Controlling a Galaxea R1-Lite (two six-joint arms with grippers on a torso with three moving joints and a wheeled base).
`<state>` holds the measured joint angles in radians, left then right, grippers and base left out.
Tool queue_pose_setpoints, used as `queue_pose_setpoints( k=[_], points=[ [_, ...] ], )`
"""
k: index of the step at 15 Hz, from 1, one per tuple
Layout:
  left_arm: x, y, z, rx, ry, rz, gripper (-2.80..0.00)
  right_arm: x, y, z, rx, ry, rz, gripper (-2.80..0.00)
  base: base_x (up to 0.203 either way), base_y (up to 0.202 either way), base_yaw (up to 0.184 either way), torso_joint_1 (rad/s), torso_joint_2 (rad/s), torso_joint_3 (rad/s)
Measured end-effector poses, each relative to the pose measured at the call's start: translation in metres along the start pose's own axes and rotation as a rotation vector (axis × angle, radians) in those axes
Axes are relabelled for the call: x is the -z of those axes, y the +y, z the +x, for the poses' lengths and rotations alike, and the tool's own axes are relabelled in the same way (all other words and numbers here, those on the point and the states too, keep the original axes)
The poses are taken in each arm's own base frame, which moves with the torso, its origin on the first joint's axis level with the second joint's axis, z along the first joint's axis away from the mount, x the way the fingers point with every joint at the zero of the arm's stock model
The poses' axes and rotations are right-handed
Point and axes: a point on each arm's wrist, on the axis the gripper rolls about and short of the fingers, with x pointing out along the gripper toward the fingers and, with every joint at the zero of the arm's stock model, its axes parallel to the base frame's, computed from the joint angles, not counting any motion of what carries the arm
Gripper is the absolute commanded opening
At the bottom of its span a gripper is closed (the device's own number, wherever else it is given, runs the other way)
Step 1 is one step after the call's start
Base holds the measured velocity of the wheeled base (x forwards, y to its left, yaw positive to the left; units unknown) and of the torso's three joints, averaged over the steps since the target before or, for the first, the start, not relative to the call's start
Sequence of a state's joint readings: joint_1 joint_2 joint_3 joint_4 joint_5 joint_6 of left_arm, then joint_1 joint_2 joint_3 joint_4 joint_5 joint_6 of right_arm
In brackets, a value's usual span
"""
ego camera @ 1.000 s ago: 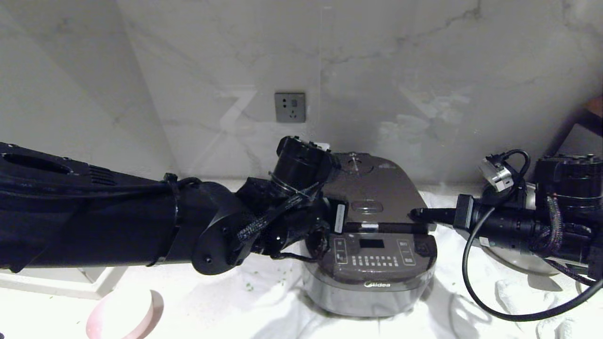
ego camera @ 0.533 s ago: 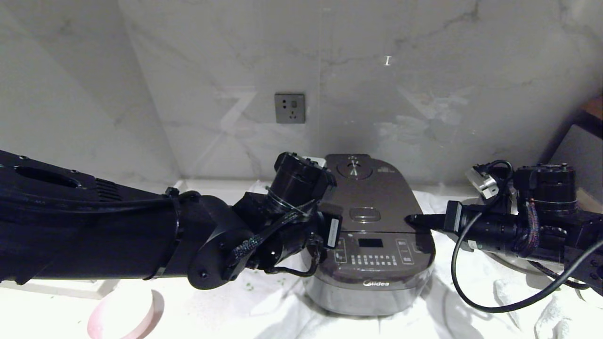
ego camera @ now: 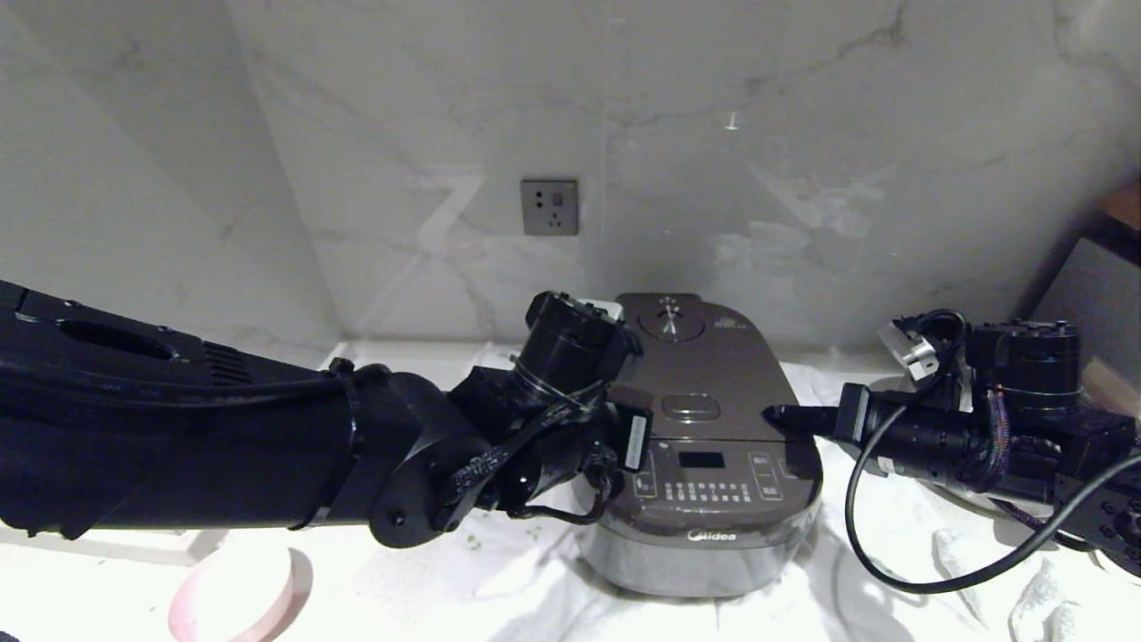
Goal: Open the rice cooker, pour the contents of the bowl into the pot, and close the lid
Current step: Turn on the tap
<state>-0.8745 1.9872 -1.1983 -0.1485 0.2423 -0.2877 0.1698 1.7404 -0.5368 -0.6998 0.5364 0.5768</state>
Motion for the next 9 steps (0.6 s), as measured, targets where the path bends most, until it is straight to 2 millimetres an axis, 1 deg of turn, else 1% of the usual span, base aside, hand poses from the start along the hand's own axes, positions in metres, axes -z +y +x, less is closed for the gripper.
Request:
queue_pose_setpoints(
  k=[2,9],
  points=[
    [0.0,0.0,0.0,0.001,0.0,-0.001,-2.8,0.0,0.001,-0.001,0.001,-0.001,0.001,-2.8,0.0,0.0,0.0,0.0,0.0,0.0],
    [-0.017,0.001,-0.014,0.01,-0.055,-0.02,-2.8,-0.003,0.015,-0.015,-0.02,-0.034,-0.024,-2.8,0.0,0.0,0.0,0.0,0.0,0.0]
  ],
)
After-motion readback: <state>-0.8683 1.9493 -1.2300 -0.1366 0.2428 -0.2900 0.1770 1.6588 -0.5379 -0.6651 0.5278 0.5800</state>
